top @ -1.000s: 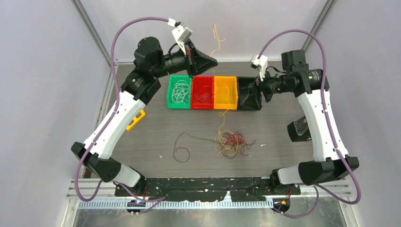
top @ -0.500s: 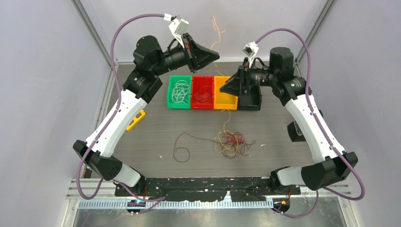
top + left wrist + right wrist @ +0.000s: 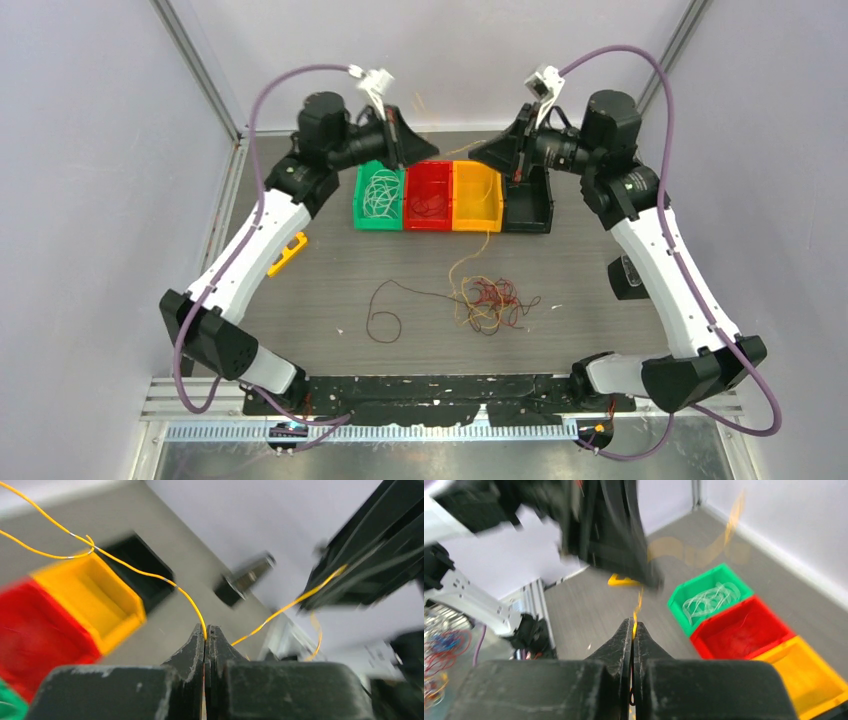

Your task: Untangle the cables

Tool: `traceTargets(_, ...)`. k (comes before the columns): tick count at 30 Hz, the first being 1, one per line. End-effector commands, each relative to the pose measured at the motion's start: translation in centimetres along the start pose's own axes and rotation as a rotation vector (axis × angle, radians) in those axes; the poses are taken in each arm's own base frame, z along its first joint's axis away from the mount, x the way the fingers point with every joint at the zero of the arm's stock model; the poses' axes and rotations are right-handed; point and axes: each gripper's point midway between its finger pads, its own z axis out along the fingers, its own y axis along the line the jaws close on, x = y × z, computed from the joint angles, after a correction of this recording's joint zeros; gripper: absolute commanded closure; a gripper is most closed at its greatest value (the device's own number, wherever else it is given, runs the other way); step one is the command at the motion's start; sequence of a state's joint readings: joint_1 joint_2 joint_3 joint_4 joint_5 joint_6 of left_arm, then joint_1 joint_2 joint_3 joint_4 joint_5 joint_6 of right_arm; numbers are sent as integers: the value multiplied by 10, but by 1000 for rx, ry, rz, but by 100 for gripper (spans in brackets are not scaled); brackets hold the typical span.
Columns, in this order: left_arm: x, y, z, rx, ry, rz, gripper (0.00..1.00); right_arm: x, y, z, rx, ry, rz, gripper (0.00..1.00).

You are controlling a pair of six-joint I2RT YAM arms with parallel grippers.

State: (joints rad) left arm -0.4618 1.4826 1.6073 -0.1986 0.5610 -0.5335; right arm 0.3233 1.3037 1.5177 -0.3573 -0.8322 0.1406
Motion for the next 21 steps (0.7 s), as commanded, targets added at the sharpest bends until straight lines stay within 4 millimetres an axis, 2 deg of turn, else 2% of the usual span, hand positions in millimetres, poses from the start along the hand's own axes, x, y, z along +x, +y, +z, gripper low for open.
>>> traceTargets(1, 90, -55, 0, 323, 345, -122, 100, -96, 25, -20, 33, -276, -192, 95)
traceTargets(3, 108, -75, -2, 454, 413, -89, 100, -114, 24, -20, 43, -332, -200, 95)
traceTargets(5, 112, -88, -5, 526, 403, -25, 100, -126, 21, -18, 50, -368, -199, 95)
traceTargets(7, 109, -90, -7, 543, 342, 0, 100, -132, 18, -15, 50, -379, -202, 94)
traceTargets(9, 92, -87, -12, 536, 236, 25, 100, -131, 16, -14, 53, -375, -209, 95)
traceTargets(10, 84, -84, -15, 523, 196, 32, 95, -128, 17, -15, 51, -370, -219, 95)
traceTargets(13, 71, -72, -31, 471, 152, 104, 56, -120, 21, -20, 56, -354, -236, 95)
traceTargets(17, 77, -27, -48, 269, 198, 145, 15, -102, 7, -23, 126, -326, -247, 95)
traceTargets(19, 74, -11, -59, 220, 181, 137, 3, -98, -2, -23, 162, -317, -253, 95)
traceTargets(21, 70, -2, -70, 196, 150, 160, 1, -93, -11, -21, 190, -309, -263, 95)
